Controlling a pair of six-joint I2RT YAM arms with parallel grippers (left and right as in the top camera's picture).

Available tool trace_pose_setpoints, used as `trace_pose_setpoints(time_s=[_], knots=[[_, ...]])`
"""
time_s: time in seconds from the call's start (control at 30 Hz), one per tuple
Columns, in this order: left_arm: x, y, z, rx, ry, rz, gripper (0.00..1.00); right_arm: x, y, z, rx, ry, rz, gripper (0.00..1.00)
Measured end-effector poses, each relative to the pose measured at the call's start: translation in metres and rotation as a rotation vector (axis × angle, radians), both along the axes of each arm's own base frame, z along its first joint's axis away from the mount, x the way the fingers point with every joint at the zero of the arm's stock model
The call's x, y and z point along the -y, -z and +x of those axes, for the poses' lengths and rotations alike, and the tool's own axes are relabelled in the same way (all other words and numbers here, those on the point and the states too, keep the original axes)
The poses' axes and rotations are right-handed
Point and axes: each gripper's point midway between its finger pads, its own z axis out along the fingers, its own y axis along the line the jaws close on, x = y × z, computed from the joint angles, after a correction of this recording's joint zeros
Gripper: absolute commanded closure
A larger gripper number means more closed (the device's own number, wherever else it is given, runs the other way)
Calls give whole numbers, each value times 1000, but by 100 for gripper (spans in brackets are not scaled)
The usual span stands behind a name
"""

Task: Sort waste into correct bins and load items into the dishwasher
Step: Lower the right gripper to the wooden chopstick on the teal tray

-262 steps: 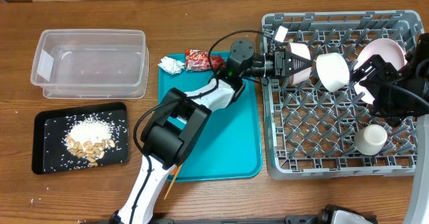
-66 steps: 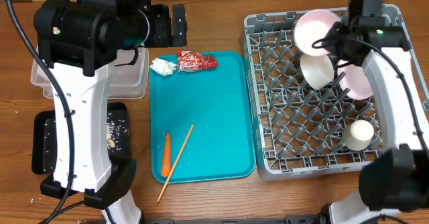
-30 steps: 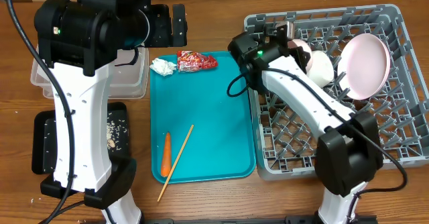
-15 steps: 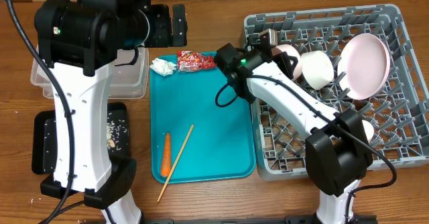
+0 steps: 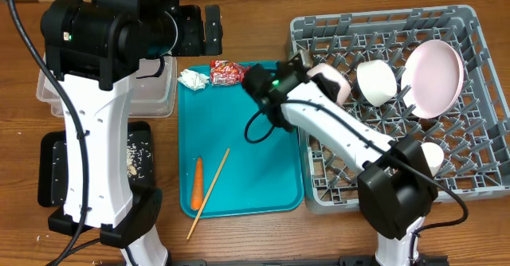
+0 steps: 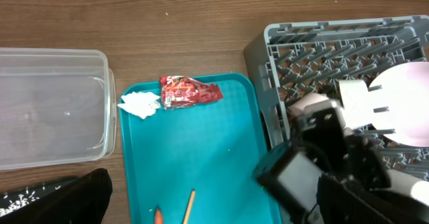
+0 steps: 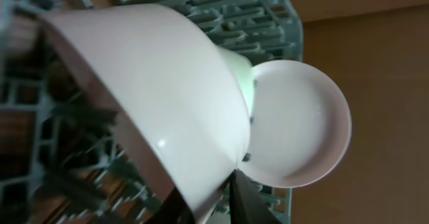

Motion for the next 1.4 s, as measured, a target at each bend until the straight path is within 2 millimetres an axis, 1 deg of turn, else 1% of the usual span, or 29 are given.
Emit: trace_pose_setpoints(time_s=[0.1, 0.17, 0.2, 0.23, 0.27, 0.3, 0.4, 0.5, 0.67, 0.77, 0.8, 0.83, 0.87, 0.9, 0.93, 1.0, 1.03, 1.1, 1.17, 1.23, 1.33, 1.4], knots=[[0, 0, 0, 0, 0, 0, 0, -6, 7, -6, -35, -5, 31, 71], [0, 0, 0, 0, 0, 0, 0, -13, 17, -12, -85, -6, 85, 45], [0, 0, 0, 0, 0, 0, 0, -19, 23, -15, -112, -11, 111, 20], [0, 0, 0, 0, 0, 0, 0, -21, 27, -18, -133, -11, 129, 0], [0, 0, 0, 0, 0, 0, 0, -24, 31, -23, -164, -15, 140, 0], [0, 0, 0, 0, 0, 0, 0, -24, 30, -23, -166, -17, 131, 0], [0, 0, 0, 0, 0, 0, 0, -20, 24, -22, -149, -11, 124, 0], [0, 0, 0, 0, 0, 0, 0, -21, 22, -20, -131, 4, 150, 0], [0, 0, 0, 0, 0, 0, 0, -41, 10, -14, -112, 8, 281, 0], [0, 0, 0, 0, 0, 0, 0, -64, 0, -19, -140, 0, 457, 0], [0, 0, 0, 0, 0, 0, 0, -72, -3, -23, -160, -6, 518, 2], [0, 0, 0, 0, 0, 0, 0, -80, -5, -28, -187, -11, 580, 5], [0, 0, 0, 0, 0, 0, 0, -91, -6, -36, -230, -17, 654, 11], [0, 0, 0, 0, 0, 0, 0, -100, -6, -44, -271, -23, 716, 19], [0, 0, 0, 0, 0, 0, 0, -109, -5, -51, -311, -29, 772, 24], [0, 0, 0, 0, 0, 0, 0, -132, -3, -63, -390, -35, 894, 37], [0, 0, 0, 0, 0, 0, 0, -141, 0, -68, -419, -27, 943, 37], [0, 0, 0, 0, 0, 0, 0, -155, 9, -82, -468, 45, 1025, 37], [0, 0, 0, 0, 0, 0, 0, -165, 22, -94, -494, 119, 1076, 37], [0, 0, 0, 0, 0, 0, 0, -176, 37, -104, -513, 177, 1119, 39], [0, 0, 0, 0, 0, 0, 0, -194, 62, -124, -567, 224, 1181, 42], [0, 0, 0, 0, 0, 0, 0, -200, 73, -137, -613, 245, 1202, 45]])
